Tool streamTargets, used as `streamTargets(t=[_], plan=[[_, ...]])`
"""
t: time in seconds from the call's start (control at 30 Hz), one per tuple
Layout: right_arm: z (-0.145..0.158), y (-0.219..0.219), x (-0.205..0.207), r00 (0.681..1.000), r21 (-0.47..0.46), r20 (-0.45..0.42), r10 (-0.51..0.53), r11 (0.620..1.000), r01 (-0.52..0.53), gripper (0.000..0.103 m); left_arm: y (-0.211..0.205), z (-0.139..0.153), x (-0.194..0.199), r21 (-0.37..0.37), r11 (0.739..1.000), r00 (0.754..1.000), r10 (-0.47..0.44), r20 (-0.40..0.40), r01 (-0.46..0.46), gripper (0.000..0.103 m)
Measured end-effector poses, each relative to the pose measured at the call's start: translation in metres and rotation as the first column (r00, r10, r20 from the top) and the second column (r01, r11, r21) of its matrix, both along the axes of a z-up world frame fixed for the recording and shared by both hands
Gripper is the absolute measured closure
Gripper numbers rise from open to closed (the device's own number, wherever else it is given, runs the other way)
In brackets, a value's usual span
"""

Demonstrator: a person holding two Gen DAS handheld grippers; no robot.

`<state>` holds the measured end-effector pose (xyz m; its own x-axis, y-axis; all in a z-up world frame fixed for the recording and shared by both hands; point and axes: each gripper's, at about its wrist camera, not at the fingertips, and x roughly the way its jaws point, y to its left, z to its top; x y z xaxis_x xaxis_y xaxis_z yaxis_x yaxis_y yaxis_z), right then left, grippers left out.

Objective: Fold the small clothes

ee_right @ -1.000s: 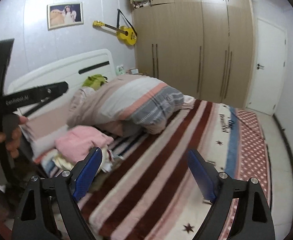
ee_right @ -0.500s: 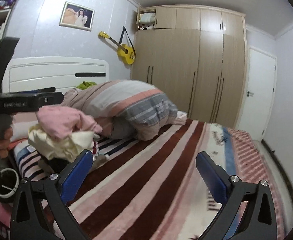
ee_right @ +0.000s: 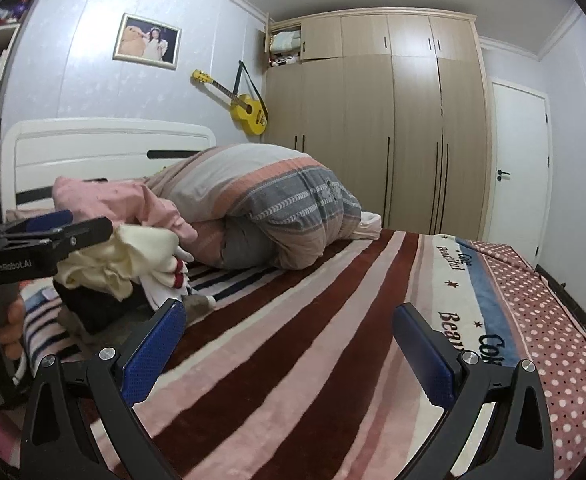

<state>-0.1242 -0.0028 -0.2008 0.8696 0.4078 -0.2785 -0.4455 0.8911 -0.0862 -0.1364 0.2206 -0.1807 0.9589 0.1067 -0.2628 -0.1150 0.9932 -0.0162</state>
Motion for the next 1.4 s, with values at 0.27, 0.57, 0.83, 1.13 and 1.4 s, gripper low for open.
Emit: streamTargets(t=[0.27,0.57,0.83,1.13,1.4], plan=[[-0.015,-0.010,0.003,1.000,-0.034,0.012,-0.003,0.999,0.003,0.001,-0.006,-0.017,0.005,-0.013,1.000,1.000,-0.002,0.025,0.003,0.001],[-0.024,-0.017,0.010,1.000,-0.008,-0.001,-0.006,1.000,0.006,0.001,-0.005,-0.024,0.009,0.000,1.000,1.000,0.011,0.024,-0.011,0.001],[-0.024,-0.023,0.002,1.000,0.008,0.012,-0.015,1.000,0.015,0.001,-0.011,-0.025,-0.001,0.019,1.000,0.999,0.013,0.049,-0.013,0.001],[-0.022,-0.026,-0.011,1.000,0.012,0.017,-0.001,1.000,0.001,0.001,-0.013,-0.021,-0.013,0.011,1.000,0.998,0.020,0.054,-0.021,0.001],[-0.021,-0.030,-0.015,1.000,0.014,0.007,-0.009,1.000,0.009,0.001,-0.012,-0.022,-0.012,-0.007,1.000,0.999,0.015,0.045,-0.015,0.001]])
